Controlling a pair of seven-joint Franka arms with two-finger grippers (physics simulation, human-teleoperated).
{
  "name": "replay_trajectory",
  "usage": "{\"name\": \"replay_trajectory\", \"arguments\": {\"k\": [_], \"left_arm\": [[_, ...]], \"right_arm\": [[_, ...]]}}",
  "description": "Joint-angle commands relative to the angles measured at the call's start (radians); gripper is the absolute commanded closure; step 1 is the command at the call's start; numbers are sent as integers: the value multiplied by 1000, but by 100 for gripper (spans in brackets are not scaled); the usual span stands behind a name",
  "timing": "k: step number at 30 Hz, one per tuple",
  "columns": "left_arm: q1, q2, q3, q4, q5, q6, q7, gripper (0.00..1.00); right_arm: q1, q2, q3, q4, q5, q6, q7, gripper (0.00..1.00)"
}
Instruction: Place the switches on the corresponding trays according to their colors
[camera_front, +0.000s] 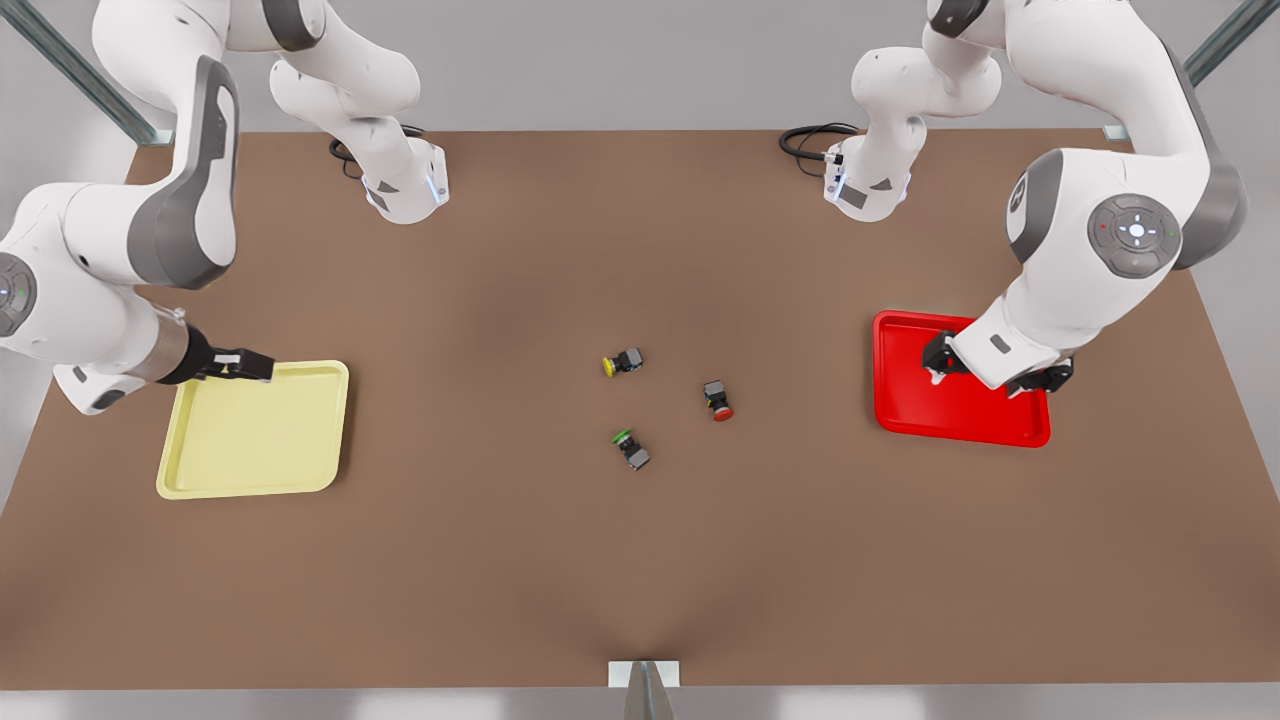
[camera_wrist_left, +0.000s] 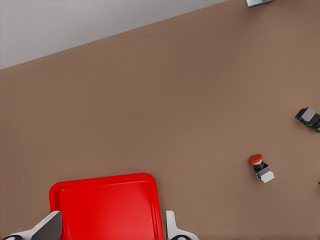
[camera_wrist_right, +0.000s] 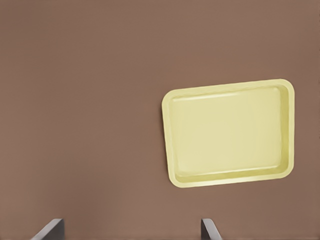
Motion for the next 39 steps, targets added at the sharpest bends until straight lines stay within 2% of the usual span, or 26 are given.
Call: {"name": "replay_trajectory", "arguments": {"k": [1, 3, 6, 7, 9, 10, 12, 15, 21, 28, 35, 37, 39], "left_arm": [[0, 0, 0, 0, 0, -2, 0, 0], [-23, 17, 0, -2, 0, -23, -80, 0], [-94, 106, -5, -17, -70, 12, -366, 0], [-95, 93, -5, -170, -164, 195, -437, 0], [-146, 96, -6, -351, -228, 417, -537, 0], [-181, 103, -6, -437, -231, 531, -594, 0], [-236, 124, -6, -476, -273, 595, -657, 0], [-285, 199, -6, -519, -300, 710, -717, 0], [-311, 267, -6, -519, -311, 753, -723, 0], [-336, 311, -5, -519, -310, 776, -724, 0], [-345, 323, -5, -519, -310, 775, -726, 0], [-345, 327, -5, -519, -310, 776, -726, 0], [-345, 328, -5, -519, -310, 775, -724, 0]], "right_arm": [[0, 0, 0, -1, 2, -2, 0, 0], [8, 1, 6, -2, 15, -2, -1, 0], [8, 50, 185, 4, 2, -51, -15, 0], [36, 87, 209, 4, 12, -57, -20, 0], [169, 152, 227, 74, 15, -28, -18, 0], [180, 158, 279, 74, 17, 40, -26, 0], [266, 245, 307, 156, 8, 51, -83, 0], [286, 347, 419, 235, 15, 89, -199, 0], [434, 422, 429, 209, 6, 360, -802, 0], [468, 505, 430, 209, -20, 411, -1264, 0], [482, 528, 410, 127, -15, 451, -1302, 0], [473, 520, 410, 62, -14, 514, -1302, 0], [445, 463, 414, -84, -12, 623, -1302, 0]]}}
